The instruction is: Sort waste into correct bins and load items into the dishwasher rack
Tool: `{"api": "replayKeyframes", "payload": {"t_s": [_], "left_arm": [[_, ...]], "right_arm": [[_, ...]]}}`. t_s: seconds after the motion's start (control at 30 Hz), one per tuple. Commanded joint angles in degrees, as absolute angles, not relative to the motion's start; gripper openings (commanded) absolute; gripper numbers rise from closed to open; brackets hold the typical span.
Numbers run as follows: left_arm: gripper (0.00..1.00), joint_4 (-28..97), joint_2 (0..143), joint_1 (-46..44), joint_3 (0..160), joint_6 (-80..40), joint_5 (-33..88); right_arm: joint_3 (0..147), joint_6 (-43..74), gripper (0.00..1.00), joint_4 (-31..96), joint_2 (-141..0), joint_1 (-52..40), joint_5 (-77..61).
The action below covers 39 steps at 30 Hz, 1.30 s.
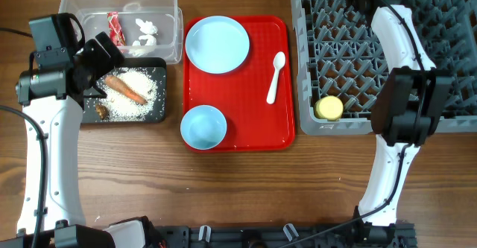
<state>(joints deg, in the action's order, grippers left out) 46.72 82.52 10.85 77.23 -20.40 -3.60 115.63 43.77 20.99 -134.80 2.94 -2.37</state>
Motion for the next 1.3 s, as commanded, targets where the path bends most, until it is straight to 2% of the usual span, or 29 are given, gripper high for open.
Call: {"api": "replayKeyframes", "payload": {"t_s": [0.0,0.07,0.13,0.3,0.37,0.47,0.53,0.57,0.63,0.77,0.83,1.27], "left_arm": [[1.0,46.59,82.63,11.16,77.6,-19.73,-4.16],[1.0,46.59,82.63,11.16,77.6,-19.73,-4.16],[1.0,46.59,82.63,11.16,77.6,-19.7,-4.16],[1.0,46.59,82.63,11.16,77.6,-19.7,-4.16],[1.0,46.59,82.63,11.16,77.6,-19.73,-4.16],[1.0,46.59,82.63,11.16,77.6,-19.73,-4.16],[1.0,46.59,82.63,11.16,77.6,-19.7,-4.16],[1.0,46.59,82.63,11.16,77.6,-19.7,-4.16],[1.0,46.61,82.63,11.16,77.6,-19.7,-4.16],[1.0,46.59,82.63,11.16,77.6,-19.7,-4.16],[1.0,46.59,82.63,11.16,77.6,-19.73,-4.16],[1.0,46.59,82.63,11.16,77.6,-19.73,-4.16]], "right_arm": [[115.59,44.1,0.3,19.84,-136.0,3.27,-1.98],[115.59,43.68,0.15,19.97,-136.0,3.46,-2.02],[115.61,43.4,0.07,20.18,-135.85,3.46,-2.26],[115.61,37.65,0.04,20.29,-131.59,3.46,-3.01],[115.61,33.45,0.04,24.47,-126.02,3.33,2.37],[116.25,25.45,0.04,29.26,-119.39,-0.49,20.18],[117.27,15.33,0.04,29.8,-117.73,-6.98,41.47],[117.27,4.14,0.04,25.96,-118.91,-12.58,57.71],[117.27,-6.59,0.04,19.57,-121.84,-15.92,64.79],[117.23,-26.28,0.04,11.07,-131.22,-16.21,66.83],[117.1,-31.48,0.04,6.31,-135.06,-16.16,69.01],[116.55,-31.35,0.04,7.81,-139.46,-16.58,66.87]]}}
